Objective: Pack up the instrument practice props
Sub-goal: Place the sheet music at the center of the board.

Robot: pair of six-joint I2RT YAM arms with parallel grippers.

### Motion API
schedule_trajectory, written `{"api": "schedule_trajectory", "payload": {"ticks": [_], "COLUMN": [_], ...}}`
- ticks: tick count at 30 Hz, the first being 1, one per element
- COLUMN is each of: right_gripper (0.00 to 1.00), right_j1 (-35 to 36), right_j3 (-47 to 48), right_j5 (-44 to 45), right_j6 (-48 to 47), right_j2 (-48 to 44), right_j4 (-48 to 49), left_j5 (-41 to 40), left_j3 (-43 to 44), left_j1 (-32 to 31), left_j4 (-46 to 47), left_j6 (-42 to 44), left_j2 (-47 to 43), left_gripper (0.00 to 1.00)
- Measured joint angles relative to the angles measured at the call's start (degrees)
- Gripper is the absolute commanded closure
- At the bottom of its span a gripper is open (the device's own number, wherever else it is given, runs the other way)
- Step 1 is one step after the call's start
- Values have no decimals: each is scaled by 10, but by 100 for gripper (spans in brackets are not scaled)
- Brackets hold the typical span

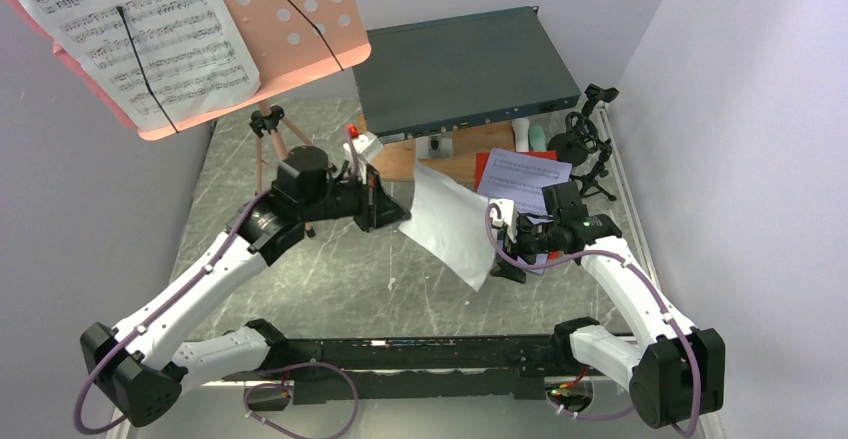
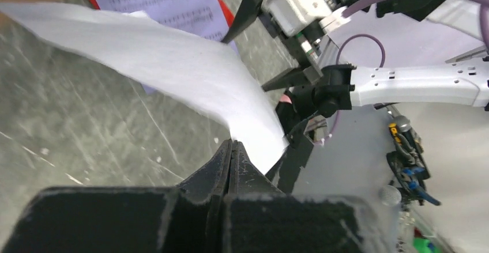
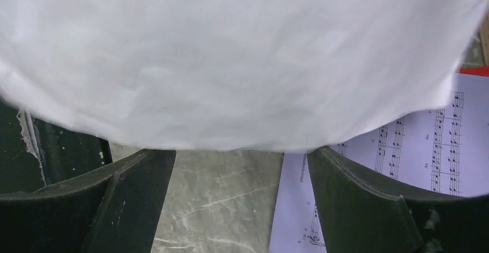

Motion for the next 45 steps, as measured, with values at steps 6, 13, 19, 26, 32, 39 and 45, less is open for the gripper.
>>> {"api": "schedule_trajectory", "payload": {"ticks": [6, 13, 19, 26, 32, 39, 45], "right_gripper": [13, 13, 12, 9, 1, 0, 0], "right_j1": [-2, -3, -3, -13, -35, -2, -47], "right_j3": [0, 0, 0, 51, 192, 177, 142], "right_j5": [-4, -8, -16, -33, -65, -89, -97], "right_j6": [0, 0, 0, -1, -28, 12, 95], "right_j2": [0, 0, 0, -8, 1, 3, 8], "right_j4": [-3, -3, -3, -48, -150, -195, -153], "left_j5": [-24, -38, -39, -43, -44, -43, -43], "left_j3": [-47, -47, -47, -30, 1, 24, 34], "left_j1": [-17, -25, -29, -35, -58, -93, -112], "left_j4": [26, 28, 59, 78, 94, 123, 145], "left_j6": [-111, -192, -248, -272, -273, -279, -277], "left_j2": [46, 106, 138, 186, 229, 271, 306], "left_gripper": [100, 100, 100, 100, 100, 100, 100]}}
